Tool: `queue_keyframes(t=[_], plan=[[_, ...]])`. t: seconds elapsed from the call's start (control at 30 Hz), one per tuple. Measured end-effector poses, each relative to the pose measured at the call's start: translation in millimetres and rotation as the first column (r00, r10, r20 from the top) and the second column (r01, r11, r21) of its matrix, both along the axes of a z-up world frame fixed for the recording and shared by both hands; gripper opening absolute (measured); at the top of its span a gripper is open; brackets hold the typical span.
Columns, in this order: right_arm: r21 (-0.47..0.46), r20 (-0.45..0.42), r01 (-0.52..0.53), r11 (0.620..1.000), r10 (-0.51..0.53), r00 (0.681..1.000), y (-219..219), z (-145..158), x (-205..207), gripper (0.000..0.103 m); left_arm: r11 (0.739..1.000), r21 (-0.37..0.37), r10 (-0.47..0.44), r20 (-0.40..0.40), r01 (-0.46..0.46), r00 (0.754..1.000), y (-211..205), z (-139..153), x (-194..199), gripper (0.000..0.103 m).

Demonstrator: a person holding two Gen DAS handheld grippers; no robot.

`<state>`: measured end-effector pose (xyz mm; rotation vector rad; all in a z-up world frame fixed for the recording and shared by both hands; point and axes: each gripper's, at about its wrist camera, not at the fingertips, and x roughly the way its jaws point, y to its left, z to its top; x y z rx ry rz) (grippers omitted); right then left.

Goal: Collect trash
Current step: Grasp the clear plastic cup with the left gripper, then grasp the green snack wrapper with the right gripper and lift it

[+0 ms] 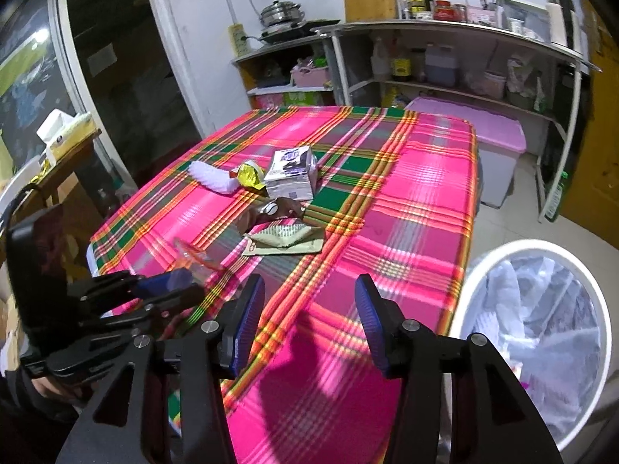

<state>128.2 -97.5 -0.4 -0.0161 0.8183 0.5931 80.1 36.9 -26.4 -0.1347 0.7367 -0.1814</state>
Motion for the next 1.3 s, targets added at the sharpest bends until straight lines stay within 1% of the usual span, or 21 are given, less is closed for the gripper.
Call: queue_keyframes(t=[0.37,0.47,0.6,0.73,0.87,0.97,1.1,1.17,1.23,1.3], plan=[[-0.038,-0.023,-0.078,0.996,0.077,0.997,40,-11,32,0.052,0.998,-0.030,0.060,0.004,-0.060,0.998,24,0,3,0.027],[-0.043,-0.031,-0.078,0.996,0.077,0.997,52,-13,37,0.054,0.996,-0.037,0.077,0.003,-0.077,0.997,32,-2,4,0.027],[-0.037,-0.047,-0.054,0.998,0.052,0.998,63,-15,46,0.060,0.994,-0.047,0.096,0.006,-0.095,0.995,43,-2,4,0.027],[-0.045,-0.032,-0.045,0.998,0.044,0.999,71,-14,52,0.065,0.992,-0.057,0.112,0.009,-0.112,0.994,52,-2,2,0.027],[-0.073,-0.031,-0.061,0.995,0.059,0.998,87,-17,57,0.065,0.990,-0.068,0.127,0.006,-0.127,0.992,60,-4,0,0.027],[-0.122,-0.036,-0.037,0.992,0.033,0.999,97,-24,62,0.065,0.988,-0.076,0.137,0.002,-0.136,0.991,64,-5,0,0.027],[-0.173,-0.068,0.004,0.985,-0.016,0.998,96,-37,69,0.065,0.986,-0.082,0.145,0.005,-0.144,0.989,70,-4,-5,0.027],[-0.188,-0.071,0.016,0.982,-0.030,0.997,92,-38,69,0.065,0.986,-0.083,0.147,0.006,-0.146,0.989,71,-4,-6,0.027],[-0.171,-0.099,0.020,0.985,-0.038,0.994,84,-38,66,0.065,0.985,-0.084,0.149,0.006,-0.148,0.989,71,-4,-6,0.027],[-0.174,-0.104,0.028,0.984,-0.047,0.993,77,-38,61,0.065,0.985,-0.088,0.150,0.005,-0.149,0.989,71,-4,-6,0.027]])
